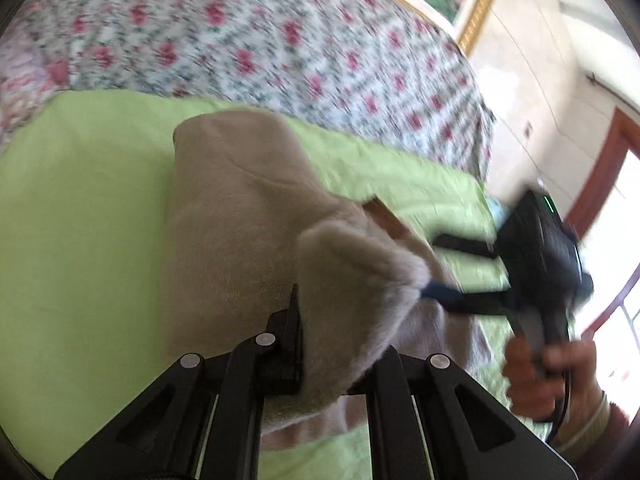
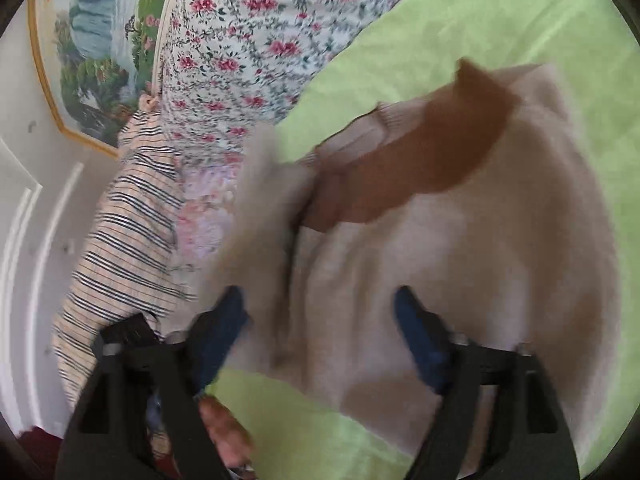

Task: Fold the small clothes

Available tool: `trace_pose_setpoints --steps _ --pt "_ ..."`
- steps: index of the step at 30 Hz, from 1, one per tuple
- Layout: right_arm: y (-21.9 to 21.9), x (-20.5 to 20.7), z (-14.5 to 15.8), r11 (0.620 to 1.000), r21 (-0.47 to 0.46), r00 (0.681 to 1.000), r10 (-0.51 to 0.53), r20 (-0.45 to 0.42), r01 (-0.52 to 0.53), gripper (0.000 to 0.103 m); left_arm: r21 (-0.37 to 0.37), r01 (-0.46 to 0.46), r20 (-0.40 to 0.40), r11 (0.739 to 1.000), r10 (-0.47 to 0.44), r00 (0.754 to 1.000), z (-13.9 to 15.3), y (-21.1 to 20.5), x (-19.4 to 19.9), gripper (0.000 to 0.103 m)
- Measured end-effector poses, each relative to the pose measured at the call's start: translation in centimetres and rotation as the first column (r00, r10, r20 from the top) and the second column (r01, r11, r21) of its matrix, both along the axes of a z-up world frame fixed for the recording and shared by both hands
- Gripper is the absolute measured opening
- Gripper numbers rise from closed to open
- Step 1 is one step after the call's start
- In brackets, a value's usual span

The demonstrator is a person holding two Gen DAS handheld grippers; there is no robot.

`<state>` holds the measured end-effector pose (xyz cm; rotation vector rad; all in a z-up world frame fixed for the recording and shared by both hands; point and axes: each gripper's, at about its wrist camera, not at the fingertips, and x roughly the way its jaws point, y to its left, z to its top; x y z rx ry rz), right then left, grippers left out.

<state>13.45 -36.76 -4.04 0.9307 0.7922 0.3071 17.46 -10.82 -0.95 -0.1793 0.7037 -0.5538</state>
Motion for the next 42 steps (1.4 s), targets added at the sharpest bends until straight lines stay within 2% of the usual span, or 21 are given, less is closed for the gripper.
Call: trace_pose_setpoints --steps 6,8,9,10,11,13,16,19,23,28,31,34,37,40,42 --pt "2.1 8.2 -2.2 0.997 0.010 0.993 0.082 -0.084 -0.082 0.083 -0.001 0.027 -0.028 1.000 -0.027 0.999 -1.2 -1.1 -0.2 0.007" --pt "2.9 10.4 -2.2 0.995 -0.010 0.991 0.096 -0.088 -0.098 0.062 -0.005 0.027 -0.029 1.000 -0.027 0.999 -1.1 -1.0 -0.1 0.007" --pt "3.0 11.2 -2.1 0.996 -0.028 0.991 0.086 -0.097 -0.090 0.041 0.003 0.025 -0.027 1.000 -0.025 0.999 -1.0 -1.1 -0.1 0.007" --pt "3.0 11.9 -1.8 0.996 -0.036 0.993 0.077 -0.093 -0.080 0.027 0.012 0.022 -0.025 1.000 -0.022 0.999 -0.8 -1.1 0.0 0.007" --pt "2.7 12.1 -1.4 0.997 -0.038 0.994 0.067 -0.085 -0.070 0.020 0.019 0.022 -0.020 1.000 -0.021 1.000 -0.7 -0.9 -0.3 0.007" --pt "2.3 11.6 0.7 0.996 -0.069 0.998 0.055 -0.034 -0.057 0.018 0.017 0.031 -0.010 0.999 -0.031 0.999 0.1 -1.2 -0.5 0.007" --pt "1.1 9.2 4.2 0.983 -0.180 0.998 0.049 0.043 -0.041 0.017 0.000 0.078 0.022 0.997 -0.078 0.997 1.7 -2.9 -1.2 0.007" --pt "-1.4 6.4 5.8 0.965 -0.263 0.998 0.018 0.057 -0.003 0.017 0.014 0.147 0.023 0.989 -0.147 0.989 2.1 -6.7 -1.8 0.007" --pt "-5.8 3.1 4.3 0.938 -0.344 0.998 -0.059 -0.020 0.049 0.017 0.041 0.223 -0.010 0.974 -0.222 0.975 0.3 -11.8 -2.4 0.007" --pt "-8.3 1.6 1.8 0.901 -0.430 0.990 -0.107 -0.092 0.057 0.017 0.098 0.284 -0.073 0.954 -0.278 0.958 -3.1 -16.4 -2.5 0.007" --pt "-8.8 1.6 1.7 0.896 -0.441 0.993 -0.096 -0.068 0.057 0.017 0.133 0.279 -0.068 0.951 -0.272 0.960 -3.6 -17.5 -2.7 0.008" --pt "-8.7 2.0 1.8 0.879 -0.475 0.996 -0.073 -0.047 0.042 0.017 0.120 0.271 -0.079 0.955 -0.263 0.961 -3.9 -17.4 -2.5 0.009" --pt "-8.4 2.2 1.2 0.849 -0.527 0.994 -0.077 -0.074 0.027 0.017 0.115 0.292 -0.100 0.950 -0.281 0.954 -3.8 -17.2 -2.4 0.018" --pt "-8.4 1.2 1.1 0.840 -0.542 0.993 -0.093 -0.072 0.039 0.018 0.106 0.332 -0.131 0.937 -0.318 0.939 -3.4 -17.0 -2.8 0.032" --pt "-8.4 0.2 1.3 0.825 -0.562 0.991 -0.116 -0.074 0.055 0.018 0.085 0.351 -0.144 0.933 -0.337 0.931 -2.9 -15.8 -3.8 0.046"
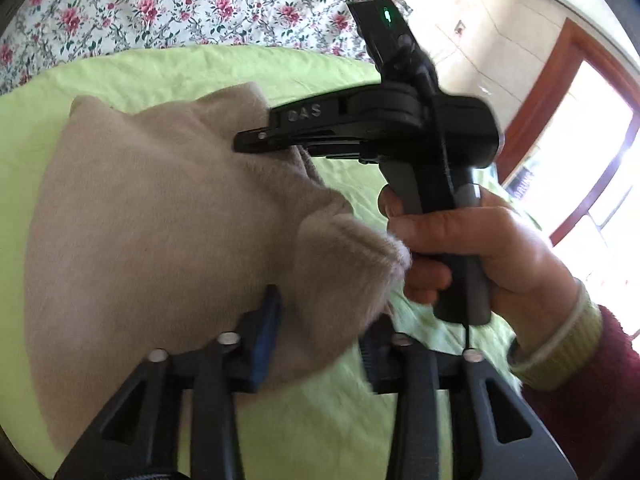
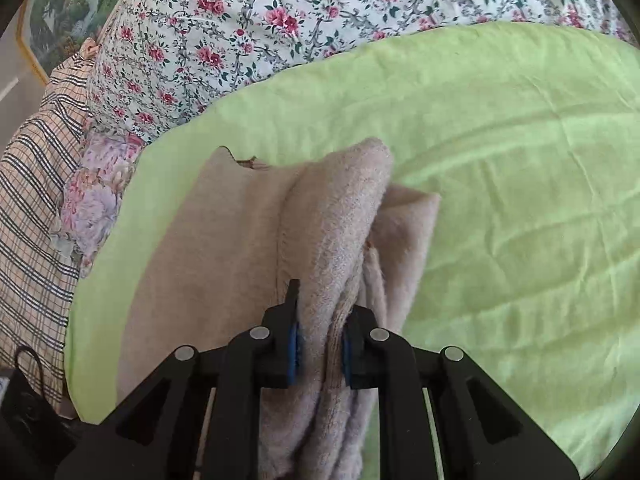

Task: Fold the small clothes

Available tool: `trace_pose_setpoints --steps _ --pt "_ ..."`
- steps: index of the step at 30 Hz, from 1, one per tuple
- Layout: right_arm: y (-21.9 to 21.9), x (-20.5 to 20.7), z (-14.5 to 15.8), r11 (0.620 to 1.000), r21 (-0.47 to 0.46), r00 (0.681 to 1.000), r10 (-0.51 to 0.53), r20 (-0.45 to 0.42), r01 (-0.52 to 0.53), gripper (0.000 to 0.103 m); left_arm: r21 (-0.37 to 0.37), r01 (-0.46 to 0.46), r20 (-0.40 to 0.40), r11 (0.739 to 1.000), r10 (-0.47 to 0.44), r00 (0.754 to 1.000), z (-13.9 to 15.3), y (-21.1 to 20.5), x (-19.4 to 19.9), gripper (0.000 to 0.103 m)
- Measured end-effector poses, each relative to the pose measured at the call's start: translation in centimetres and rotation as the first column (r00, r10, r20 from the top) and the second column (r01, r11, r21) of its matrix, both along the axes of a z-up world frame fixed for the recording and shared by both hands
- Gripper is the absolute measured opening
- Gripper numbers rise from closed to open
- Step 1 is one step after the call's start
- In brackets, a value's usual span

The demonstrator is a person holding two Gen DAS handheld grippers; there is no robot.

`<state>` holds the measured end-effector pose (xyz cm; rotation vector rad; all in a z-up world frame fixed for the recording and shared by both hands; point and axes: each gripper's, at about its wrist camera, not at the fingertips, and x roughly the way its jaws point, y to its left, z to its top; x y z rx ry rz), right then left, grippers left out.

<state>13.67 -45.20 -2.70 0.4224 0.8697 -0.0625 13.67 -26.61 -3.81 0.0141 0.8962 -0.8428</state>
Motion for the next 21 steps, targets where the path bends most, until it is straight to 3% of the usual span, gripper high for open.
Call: trace_pose_setpoints --steps 2,4,6,7,9,13,17,21 --pt "-0.3 -1.2 0.4 0.999 -0.020 0.999 -0.039 0.007 0.040 0.024 -0.010 0.000 -0.001 1.000 0.000 1.000 0.9 1.8 -1.1 0.055" --pt "-0.7 -2.7 0.9 0.992 -0.057 0.993 -0.115 -0.007 0.115 0.056 -0.027 -0.020 0.010 0.999 0.020 1.000 2.0 4.2 -1.8 0.066" --pt "-1.1 -4.0 1.3 0.990 -0.004 0.990 -0.142 0.018 0.142 0.076 -0.031 -0.076 0.036 0.997 0.077 0.996 3.1 6.8 -1.7 0.083" --pt "-1.2 -4.4 1.4 0.990 0.052 0.991 -0.130 0.035 0.128 0.080 -0.034 -0.099 0.045 0.995 0.100 0.994 3.4 7.8 -1.6 0.084" --pt "-1.2 -4.9 1.2 0.987 0.125 0.993 -0.107 0.046 0.101 0.081 -0.034 -0.156 0.036 0.987 0.158 0.987 3.6 9.7 0.1 0.089" --pt "-0.7 -4.6 0.3 0.980 0.182 0.996 -0.083 0.026 0.076 0.082 -0.059 -0.252 -0.071 0.966 0.248 0.966 2.5 12.7 5.0 0.090" --pt "-0.7 -4.2 -0.8 0.974 0.218 0.998 -0.071 0.004 0.068 0.082 -0.109 -0.252 -0.188 0.961 0.229 0.955 0.9 13.8 7.4 0.090" --pt "-0.7 -3.7 -1.7 0.967 0.248 0.998 -0.059 -0.011 0.060 0.082 -0.080 -0.248 -0.252 0.965 0.221 0.942 -1.5 13.0 10.5 0.090"
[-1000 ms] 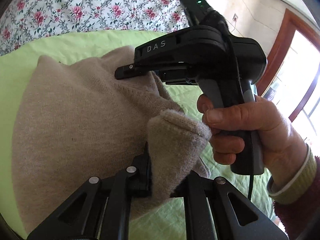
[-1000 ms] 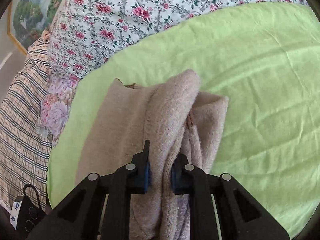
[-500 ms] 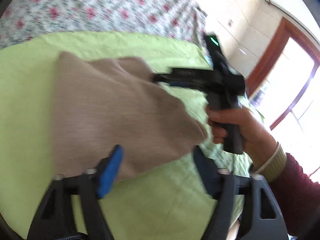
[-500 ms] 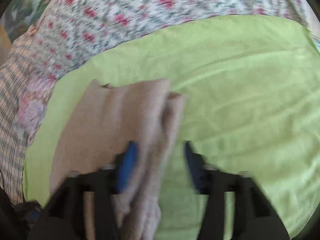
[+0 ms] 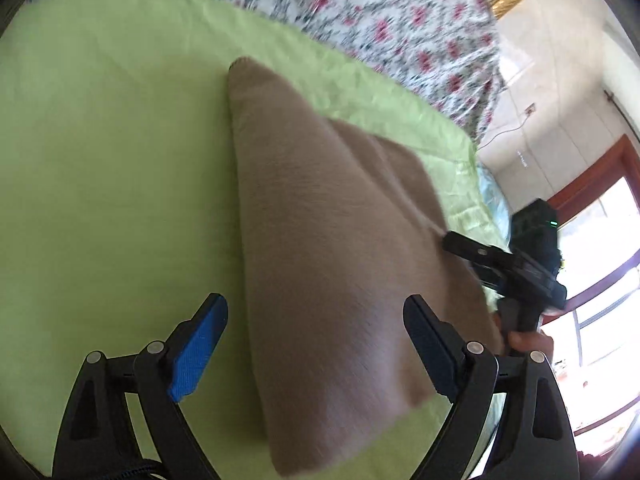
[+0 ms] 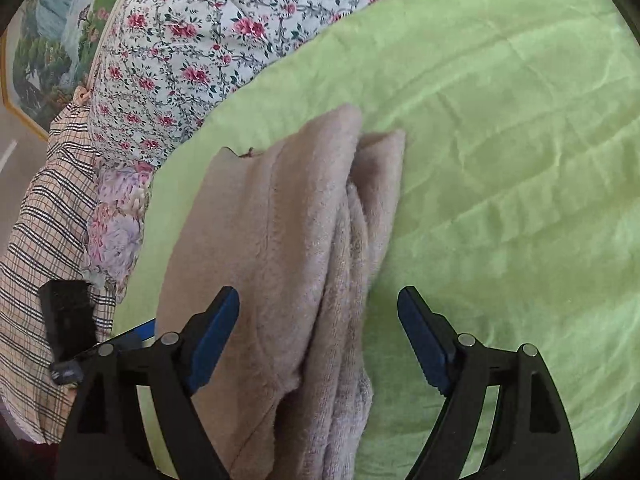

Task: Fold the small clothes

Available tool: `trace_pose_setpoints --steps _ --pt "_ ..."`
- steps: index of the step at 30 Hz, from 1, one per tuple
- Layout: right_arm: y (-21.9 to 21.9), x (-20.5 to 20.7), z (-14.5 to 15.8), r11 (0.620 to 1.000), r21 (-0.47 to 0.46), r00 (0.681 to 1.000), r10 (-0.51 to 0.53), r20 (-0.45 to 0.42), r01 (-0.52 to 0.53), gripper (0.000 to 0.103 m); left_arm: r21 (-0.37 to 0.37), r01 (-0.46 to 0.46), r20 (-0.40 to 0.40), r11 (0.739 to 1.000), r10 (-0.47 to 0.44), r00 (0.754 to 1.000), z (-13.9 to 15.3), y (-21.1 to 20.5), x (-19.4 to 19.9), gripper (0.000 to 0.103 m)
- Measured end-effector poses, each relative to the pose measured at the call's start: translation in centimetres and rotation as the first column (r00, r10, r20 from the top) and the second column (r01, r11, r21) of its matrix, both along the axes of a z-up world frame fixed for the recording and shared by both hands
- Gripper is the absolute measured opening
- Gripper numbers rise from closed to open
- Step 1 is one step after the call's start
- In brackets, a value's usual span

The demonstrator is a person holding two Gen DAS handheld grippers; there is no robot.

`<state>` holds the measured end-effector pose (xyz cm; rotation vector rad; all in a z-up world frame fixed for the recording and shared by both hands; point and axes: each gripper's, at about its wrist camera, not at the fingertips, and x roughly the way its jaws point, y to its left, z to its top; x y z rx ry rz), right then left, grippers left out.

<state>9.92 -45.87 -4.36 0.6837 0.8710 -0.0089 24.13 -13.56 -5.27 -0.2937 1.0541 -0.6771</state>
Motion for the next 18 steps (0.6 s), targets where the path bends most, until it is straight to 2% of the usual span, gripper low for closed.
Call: trace_pose_setpoints --steps 4,5,7,8,9,10,11,12,14,18 --pt "-0.1 0.7 -0.9 1.000 0.005 1.000 0.019 -0.021 -0.019 0.082 -0.019 0.023 -0.077 1.000 -0.024 0.997 -2.6 -1.4 2.7 0.095" --pt "-0.2 0.9 -1.1 1.000 0.009 1.000 0.021 -0.022 -0.021 0.082 -0.030 0.025 -0.085 0.999 -0.028 0.996 -3.1 -1.5 3.0 0.098" --pt "-0.3 1.2 -1.4 0.999 0.024 0.999 0.030 -0.019 -0.029 0.082 -0.053 0.030 -0.078 0.998 -0.034 0.996 -3.5 -1.6 3.6 0.098" --pt "-0.2 1.5 -1.5 0.999 0.026 0.999 0.039 -0.020 -0.038 0.082 -0.051 0.032 -0.072 0.998 -0.035 0.997 -3.5 -2.0 4.0 0.093" --pt "0.0 1.7 -1.6 0.999 0.027 0.999 0.047 -0.022 -0.046 0.077 -0.062 0.052 -0.063 0.997 -0.055 0.996 -3.5 -2.2 4.1 0.069" --pt "0.2 1.9 -1.7 0.997 0.042 0.998 0.063 -0.022 -0.062 0.054 -0.086 0.073 -0.077 0.994 -0.079 0.994 -3.6 -2.3 4.1 0.061" --pt "0.5 2.1 -2.0 0.995 0.078 0.997 0.072 -0.027 -0.069 0.045 -0.087 0.068 -0.084 0.994 -0.076 0.994 -3.8 -2.2 4.2 0.059" --pt "0.7 2.1 -1.8 0.996 0.062 0.998 0.063 -0.028 -0.061 0.043 -0.084 0.068 -0.067 0.994 -0.074 0.995 -3.6 -2.0 4.0 0.053" --pt "1.8 1.8 -0.7 0.998 0.013 0.998 0.059 -0.011 -0.059 0.036 -0.085 0.066 -0.029 0.994 -0.069 0.997 -2.6 -1.4 3.0 0.048" --pt "4.7 1.6 0.8 0.995 0.034 0.994 0.094 0.050 -0.096 0.032 -0.065 0.057 0.044 0.996 -0.054 0.998 0.5 0.6 0.3 0.046"
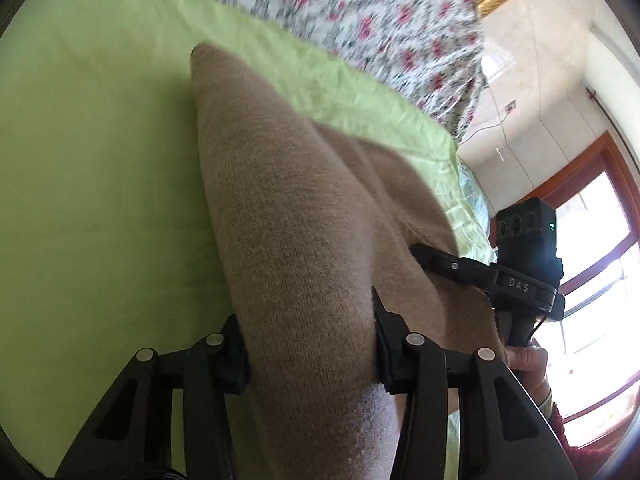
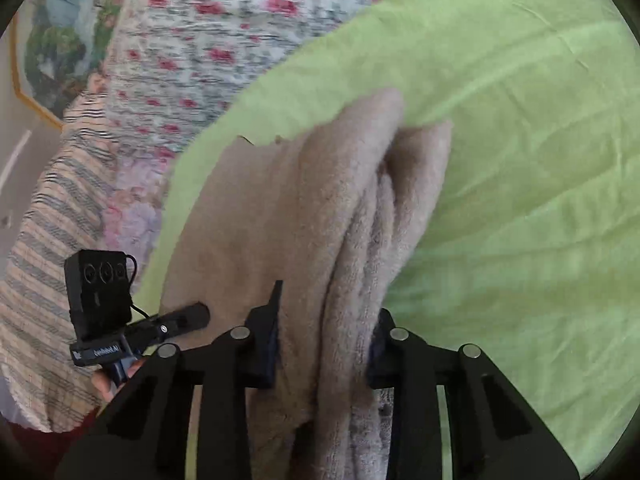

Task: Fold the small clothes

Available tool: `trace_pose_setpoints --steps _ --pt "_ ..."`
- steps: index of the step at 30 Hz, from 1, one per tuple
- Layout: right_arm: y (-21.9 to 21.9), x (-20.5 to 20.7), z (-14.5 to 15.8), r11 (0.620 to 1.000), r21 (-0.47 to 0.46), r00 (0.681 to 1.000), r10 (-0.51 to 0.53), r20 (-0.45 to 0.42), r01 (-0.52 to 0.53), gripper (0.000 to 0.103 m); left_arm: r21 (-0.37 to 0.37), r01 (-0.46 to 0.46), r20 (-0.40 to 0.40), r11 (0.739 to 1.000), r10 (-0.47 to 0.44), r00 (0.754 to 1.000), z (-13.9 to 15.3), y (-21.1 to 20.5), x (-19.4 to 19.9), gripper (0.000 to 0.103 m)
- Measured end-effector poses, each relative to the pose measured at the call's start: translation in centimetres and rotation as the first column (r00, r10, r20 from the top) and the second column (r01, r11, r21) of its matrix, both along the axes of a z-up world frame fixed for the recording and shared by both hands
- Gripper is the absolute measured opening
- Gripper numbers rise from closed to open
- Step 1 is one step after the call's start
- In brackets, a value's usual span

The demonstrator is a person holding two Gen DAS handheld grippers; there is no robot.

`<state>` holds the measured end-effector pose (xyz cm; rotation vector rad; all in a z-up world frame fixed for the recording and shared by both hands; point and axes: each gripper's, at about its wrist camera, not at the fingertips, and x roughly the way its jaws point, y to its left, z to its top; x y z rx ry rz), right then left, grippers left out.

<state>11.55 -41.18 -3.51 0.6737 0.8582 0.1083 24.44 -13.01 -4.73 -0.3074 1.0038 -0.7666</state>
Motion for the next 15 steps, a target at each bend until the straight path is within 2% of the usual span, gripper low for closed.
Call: trace_pose_setpoints --steps 3,8,12,15 --pt "3.6 0.6 0.2 0.998 0.024 0.997 0.064 0.039 -0.065 0.032 0.020 -0.026 0.049 0.999 0.025 0.999 2.5 3.8 -2.5 0.046" --pt "9.8 2.9 -0.6 0.983 0.078 0.984 0.162 0.079 -0.168 0.032 0.073 -0.084 0.095 0.994 0.077 0.992 4.0 10.2 -5.9 0.046" --pt "13.3 4.1 -2.8 0.972 0.093 0.976 0.214 0.040 -0.217 0.032 0.088 -0.135 0.077 0.987 0.129 0.989 2.6 14.5 -7.5 0.047" --pt "15.1 4.2 -4.7 0.976 0.011 0.975 0.216 -0.047 -0.216 0.036 0.116 -0.158 0.001 0.981 0.159 0.987 -0.6 16.4 -7.7 0.055"
